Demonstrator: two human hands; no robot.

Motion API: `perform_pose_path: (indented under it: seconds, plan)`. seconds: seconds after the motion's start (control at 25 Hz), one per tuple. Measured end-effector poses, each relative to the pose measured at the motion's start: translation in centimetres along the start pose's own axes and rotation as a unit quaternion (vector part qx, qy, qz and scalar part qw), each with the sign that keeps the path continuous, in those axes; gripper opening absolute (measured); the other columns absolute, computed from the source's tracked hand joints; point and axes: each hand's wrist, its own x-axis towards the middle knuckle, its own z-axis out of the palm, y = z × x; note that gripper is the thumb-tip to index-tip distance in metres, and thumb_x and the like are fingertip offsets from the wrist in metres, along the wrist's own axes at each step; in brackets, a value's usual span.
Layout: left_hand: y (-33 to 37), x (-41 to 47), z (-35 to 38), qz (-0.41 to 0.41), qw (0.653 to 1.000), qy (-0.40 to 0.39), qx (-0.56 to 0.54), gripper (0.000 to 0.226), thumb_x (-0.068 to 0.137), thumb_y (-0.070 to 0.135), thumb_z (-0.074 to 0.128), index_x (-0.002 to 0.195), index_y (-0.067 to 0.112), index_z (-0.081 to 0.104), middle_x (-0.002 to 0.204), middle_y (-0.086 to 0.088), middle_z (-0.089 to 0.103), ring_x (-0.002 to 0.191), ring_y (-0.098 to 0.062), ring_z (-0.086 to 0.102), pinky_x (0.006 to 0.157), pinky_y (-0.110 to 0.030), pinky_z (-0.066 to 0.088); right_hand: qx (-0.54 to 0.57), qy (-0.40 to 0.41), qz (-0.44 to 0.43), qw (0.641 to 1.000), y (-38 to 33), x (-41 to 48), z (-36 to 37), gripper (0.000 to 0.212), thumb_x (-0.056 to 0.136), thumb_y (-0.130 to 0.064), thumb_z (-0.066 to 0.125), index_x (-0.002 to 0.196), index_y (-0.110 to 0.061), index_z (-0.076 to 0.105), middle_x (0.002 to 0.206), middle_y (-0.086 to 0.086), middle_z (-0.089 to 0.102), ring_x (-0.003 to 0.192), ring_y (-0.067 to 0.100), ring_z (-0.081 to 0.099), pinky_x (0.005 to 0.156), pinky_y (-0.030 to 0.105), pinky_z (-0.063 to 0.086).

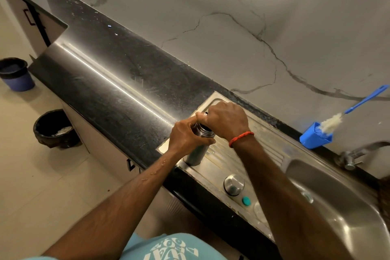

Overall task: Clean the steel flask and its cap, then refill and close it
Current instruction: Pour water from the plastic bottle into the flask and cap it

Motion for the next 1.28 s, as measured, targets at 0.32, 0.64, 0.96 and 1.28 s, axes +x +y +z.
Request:
perform_pose_path:
  seconds: [0.32,0.64,0.96,1.28]
  plan:
    - [-0.1,0.0,-0.5,0.002,1.000,-0.016,-0.005,0.085,0.058,0.051,0.093,0.133,0.025,0.062,0.117,0.003,0.075,0.103,-0.014,0.071,0.091,-0.035,0.060,0.114,-0.083,-0.051,0.989,1.8,0.5,-2.6,0.061,0.084,-0.064,0.064,0.130,-0.024,0.062,0.115,0.004,0.068,0.102,0.023,0.064,0.078,0.034,0.051]
    - [0.0,-0.1,-0.3,0.000,1.000,-0.012,-0.002,0.078,0.056,0.053,0.093,0.124,0.025,0.067,0.110,0.006,0.076,0.098,-0.010,0.071,0.088,-0.036,0.061,0.176,-0.061,-0.171,0.968,2.7,0.7,-1.1,0.052,0.077,-0.019,0.084,0.126,-0.019,0.067,0.119,0.003,0.070,0.110,0.020,0.066,0.097,0.035,0.054]
    - [-0.1,-0.1,-0.3,0.000,1.000,-0.022,-0.020,0.075,0.056,0.064,0.085,0.120,0.029,0.070,0.103,0.010,0.077,0.091,-0.010,0.073,0.083,-0.040,0.063,0.091,0.003,-0.114,0.989,2.2,0.7,0.4,0.052,0.089,-0.061,0.058,0.111,-0.015,0.067,0.091,0.003,0.067,0.076,0.017,0.063,0.063,0.024,0.045]
    - [0.6,-0.2,-0.4,-0.012,1.000,-0.008,0.003,0.050,0.060,0.044,0.094,0.101,0.027,0.072,0.094,0.006,0.077,0.085,-0.014,0.073,0.079,-0.040,0.063,0.020,0.114,0.016,0.993,-0.1,-0.6,2.2,0.062,0.093,-0.073,0.037,0.091,-0.017,0.064,0.073,0.000,0.057,0.069,0.016,0.055,0.061,0.031,0.039]
